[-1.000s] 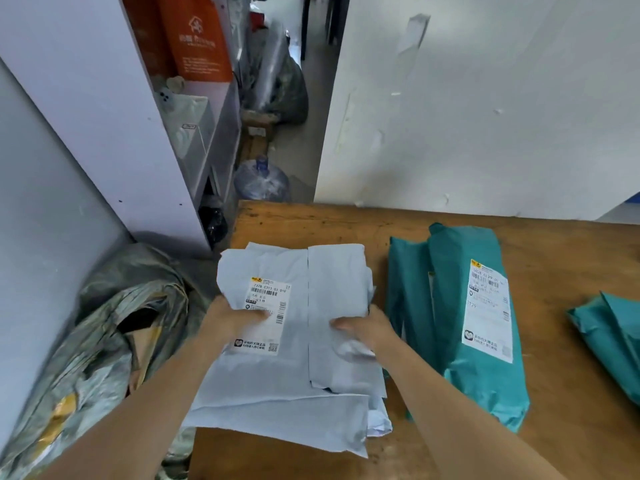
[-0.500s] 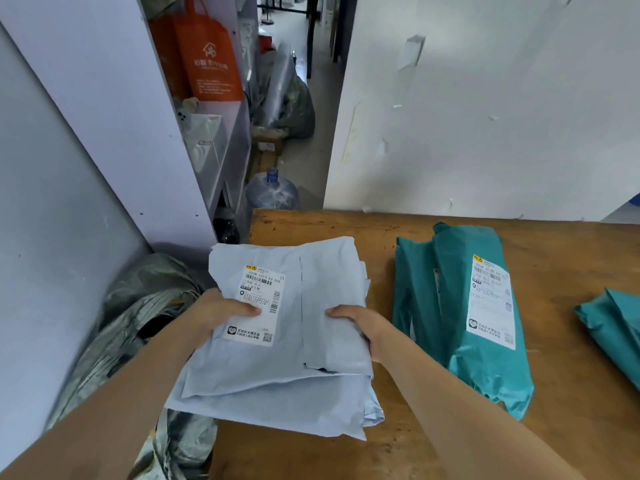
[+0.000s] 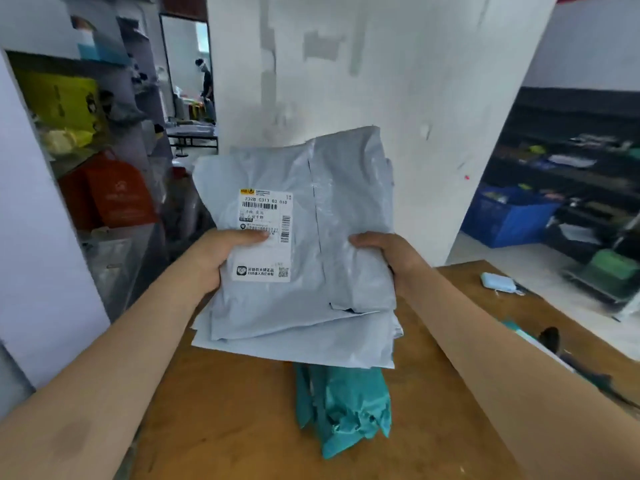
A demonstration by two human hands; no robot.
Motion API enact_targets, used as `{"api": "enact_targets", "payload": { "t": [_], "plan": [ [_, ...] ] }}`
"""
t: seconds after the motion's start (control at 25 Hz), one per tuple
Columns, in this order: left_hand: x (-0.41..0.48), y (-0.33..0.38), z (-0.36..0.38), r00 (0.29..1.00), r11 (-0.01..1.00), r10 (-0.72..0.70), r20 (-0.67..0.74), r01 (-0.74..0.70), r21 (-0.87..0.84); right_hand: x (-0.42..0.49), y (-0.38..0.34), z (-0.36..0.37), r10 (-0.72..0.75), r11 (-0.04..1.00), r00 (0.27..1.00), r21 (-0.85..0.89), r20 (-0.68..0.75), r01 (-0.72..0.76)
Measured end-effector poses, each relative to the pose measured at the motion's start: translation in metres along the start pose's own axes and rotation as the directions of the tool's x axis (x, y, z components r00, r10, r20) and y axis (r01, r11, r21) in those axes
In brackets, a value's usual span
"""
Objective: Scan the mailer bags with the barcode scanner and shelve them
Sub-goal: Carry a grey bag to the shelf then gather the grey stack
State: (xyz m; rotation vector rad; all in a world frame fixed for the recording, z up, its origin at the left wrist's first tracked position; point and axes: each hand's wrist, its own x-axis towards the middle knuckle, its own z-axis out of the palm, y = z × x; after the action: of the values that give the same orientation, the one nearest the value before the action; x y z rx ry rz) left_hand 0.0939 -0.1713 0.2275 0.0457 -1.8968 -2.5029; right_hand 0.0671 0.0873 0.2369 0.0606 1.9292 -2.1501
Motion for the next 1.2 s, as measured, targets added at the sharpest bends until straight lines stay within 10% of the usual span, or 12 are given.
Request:
{"api": "enact_targets", "payload": {
  "t": [0.6,1.2],
  "plan": [
    [0.017,-0.121,0.618,0.849,0.999,0.036,0.528,-0.04,-0.004,-0.231,-0.065,-0.557,-0.28,0.94,0.72,-0.03,-0.635,0.339],
    [0.192,-0.215,1.001,0.756,0.998,0.02,0.654,0.021,-0.055,-0.146,-0.131,-0.924,-0.286,0.922,0.539,-0.074,-0.792,0.381]
  ]
}}
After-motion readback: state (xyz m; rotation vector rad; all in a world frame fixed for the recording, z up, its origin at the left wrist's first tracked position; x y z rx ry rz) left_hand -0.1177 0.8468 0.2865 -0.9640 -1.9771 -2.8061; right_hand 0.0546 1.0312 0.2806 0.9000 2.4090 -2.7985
